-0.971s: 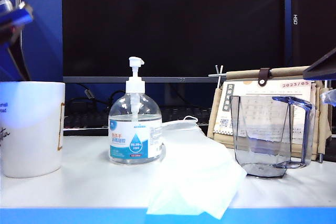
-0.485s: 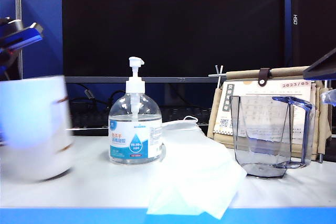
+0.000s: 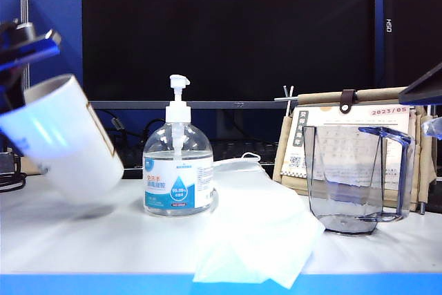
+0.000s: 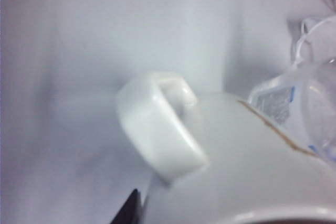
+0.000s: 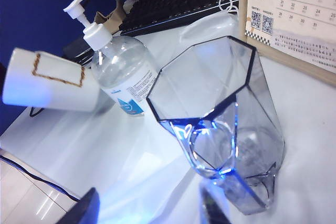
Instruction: Swap the positions of the transparent plastic cup and the white ceramic cup.
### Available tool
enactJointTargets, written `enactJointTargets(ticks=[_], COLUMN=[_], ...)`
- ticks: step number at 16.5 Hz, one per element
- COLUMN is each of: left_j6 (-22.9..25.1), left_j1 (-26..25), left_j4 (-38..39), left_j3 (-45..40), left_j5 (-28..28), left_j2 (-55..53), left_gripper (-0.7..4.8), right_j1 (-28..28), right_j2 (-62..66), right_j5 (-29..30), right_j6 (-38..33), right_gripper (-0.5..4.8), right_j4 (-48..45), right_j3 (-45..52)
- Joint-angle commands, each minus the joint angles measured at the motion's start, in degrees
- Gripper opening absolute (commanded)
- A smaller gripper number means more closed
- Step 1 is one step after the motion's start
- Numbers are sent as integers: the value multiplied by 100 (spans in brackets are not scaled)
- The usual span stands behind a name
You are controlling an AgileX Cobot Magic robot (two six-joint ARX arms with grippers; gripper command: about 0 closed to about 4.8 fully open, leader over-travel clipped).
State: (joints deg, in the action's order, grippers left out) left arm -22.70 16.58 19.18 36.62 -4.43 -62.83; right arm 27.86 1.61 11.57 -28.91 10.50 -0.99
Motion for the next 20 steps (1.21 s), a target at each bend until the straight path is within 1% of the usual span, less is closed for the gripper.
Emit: enactJointTargets(ticks=[1, 3, 5, 7, 9, 14, 17, 20], left_j6=[168, 492, 645, 686, 686, 780, 796, 793], left_j1=[0, 0, 0, 0, 0, 0, 0, 0], left_j4=[162, 605, 949, 1156, 1257, 1749, 1805, 1805], left_j3=[557, 935, 1213, 1375, 1410, 1410, 1410, 1410], left_j5=[-116, -116, -118, -188, -363, -396, -396, -396], left_j2=[59, 59, 63, 63, 66, 66, 66, 66], left_gripper=[-5, -5, -5, -5, -6, -5, -6, -6], right_j1=[17, 13, 13, 13, 11, 15, 15, 15], right_j2=[22, 22, 28, 31, 46, 413, 669, 861], right_j5=[-9, -142, -319, -702, -907, -909, -918, -938], right_j6=[-9, -7, 31, 225, 361, 494, 516, 525], right_gripper=[249, 257, 268, 268, 275, 274, 274, 274], right_j4=[87, 109, 133, 149, 177, 155, 20, -328], right_j3=[0, -2, -7, -7, -4, 7, 26, 83])
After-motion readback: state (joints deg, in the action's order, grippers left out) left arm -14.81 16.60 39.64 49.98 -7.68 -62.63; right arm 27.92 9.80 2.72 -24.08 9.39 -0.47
